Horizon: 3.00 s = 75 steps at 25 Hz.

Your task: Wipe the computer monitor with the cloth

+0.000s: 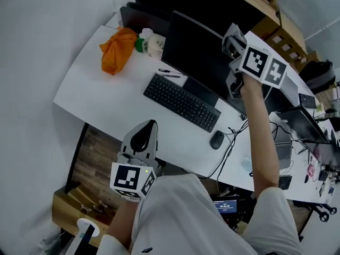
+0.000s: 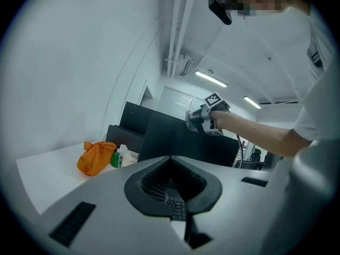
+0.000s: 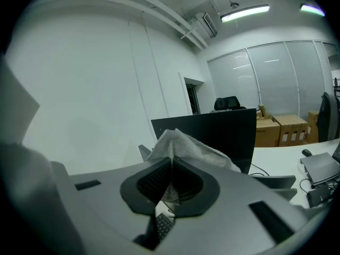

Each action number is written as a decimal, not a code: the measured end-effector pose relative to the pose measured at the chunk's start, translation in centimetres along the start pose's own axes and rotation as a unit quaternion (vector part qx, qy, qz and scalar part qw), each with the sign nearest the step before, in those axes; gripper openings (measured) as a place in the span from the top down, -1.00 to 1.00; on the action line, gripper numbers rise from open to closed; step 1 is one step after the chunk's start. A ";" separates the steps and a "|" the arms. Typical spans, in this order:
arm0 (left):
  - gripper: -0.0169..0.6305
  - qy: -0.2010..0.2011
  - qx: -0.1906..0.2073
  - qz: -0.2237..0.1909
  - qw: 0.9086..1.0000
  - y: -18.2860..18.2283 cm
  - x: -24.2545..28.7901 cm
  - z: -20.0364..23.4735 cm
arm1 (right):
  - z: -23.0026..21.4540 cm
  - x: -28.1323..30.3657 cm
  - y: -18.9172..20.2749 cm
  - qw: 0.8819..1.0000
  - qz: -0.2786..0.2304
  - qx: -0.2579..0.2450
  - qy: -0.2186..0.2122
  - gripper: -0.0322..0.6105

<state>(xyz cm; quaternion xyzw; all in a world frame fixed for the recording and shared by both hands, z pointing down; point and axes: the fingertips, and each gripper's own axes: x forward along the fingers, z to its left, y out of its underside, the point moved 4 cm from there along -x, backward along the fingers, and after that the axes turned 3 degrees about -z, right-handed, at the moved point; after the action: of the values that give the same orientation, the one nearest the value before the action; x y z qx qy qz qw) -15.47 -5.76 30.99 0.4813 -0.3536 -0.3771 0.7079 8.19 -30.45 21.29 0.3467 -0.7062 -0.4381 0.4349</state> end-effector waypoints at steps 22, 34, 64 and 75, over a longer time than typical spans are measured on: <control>0.89 -0.019 -0.019 -0.003 1.000 -2.5 -3.1 8.2 | 7.2 9.3 -0.9 1.000 0.024 0.009 0.015 0.85; 0.89 -0.051 -0.027 -0.002 0.998 -2.5 -6.3 11.7 | 12.1 14.6 -1.6 0.999 -0.005 -0.027 0.025 0.84; 0.89 -0.077 -0.019 0.037 0.996 -0.3 -10.5 14.6 | 11.9 16.6 6.8 0.979 -0.088 0.171 0.066 0.84; 0.89 -0.080 -0.019 0.064 0.995 1.4 -11.3 14.8 | 10.3 18.7 12.8 0.972 -0.051 0.218 0.077 0.85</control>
<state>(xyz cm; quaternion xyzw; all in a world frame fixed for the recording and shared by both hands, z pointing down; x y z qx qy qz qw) -33.23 -1.66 35.05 0.4121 -0.4320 -0.3748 0.7092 -9.80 -38.63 36.39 0.5012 -0.7304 -0.2676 0.3791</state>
